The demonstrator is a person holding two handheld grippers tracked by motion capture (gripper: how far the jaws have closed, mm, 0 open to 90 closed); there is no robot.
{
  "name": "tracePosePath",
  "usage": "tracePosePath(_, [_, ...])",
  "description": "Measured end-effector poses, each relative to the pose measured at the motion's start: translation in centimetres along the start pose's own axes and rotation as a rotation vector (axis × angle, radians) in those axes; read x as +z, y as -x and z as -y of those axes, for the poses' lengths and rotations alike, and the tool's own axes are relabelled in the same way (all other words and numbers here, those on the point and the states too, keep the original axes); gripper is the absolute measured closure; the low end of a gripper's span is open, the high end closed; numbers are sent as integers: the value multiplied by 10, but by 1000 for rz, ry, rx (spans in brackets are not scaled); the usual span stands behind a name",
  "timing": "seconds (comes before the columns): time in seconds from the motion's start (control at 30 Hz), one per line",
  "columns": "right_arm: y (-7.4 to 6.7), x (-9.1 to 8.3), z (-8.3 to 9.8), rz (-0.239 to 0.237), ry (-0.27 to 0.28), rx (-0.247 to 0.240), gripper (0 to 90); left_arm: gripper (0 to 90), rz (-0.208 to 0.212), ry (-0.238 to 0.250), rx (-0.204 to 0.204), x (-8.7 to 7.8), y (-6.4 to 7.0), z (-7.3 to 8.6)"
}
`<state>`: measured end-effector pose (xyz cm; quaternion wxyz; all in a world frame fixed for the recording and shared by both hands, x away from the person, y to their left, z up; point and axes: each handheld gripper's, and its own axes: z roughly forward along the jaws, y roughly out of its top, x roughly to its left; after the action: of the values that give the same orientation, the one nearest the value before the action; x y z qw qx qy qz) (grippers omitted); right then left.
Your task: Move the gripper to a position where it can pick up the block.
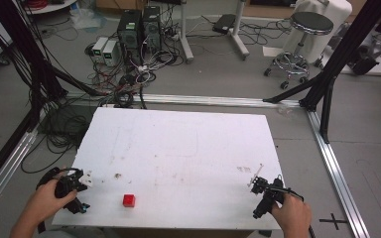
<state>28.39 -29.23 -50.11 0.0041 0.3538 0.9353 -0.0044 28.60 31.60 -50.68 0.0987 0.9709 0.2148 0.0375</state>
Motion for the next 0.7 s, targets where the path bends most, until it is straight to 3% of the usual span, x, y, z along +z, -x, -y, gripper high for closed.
tracePosePath(0.7, [-1,0,0,-1,3,-9,15,225,-1,2,2,-1,2,-1])
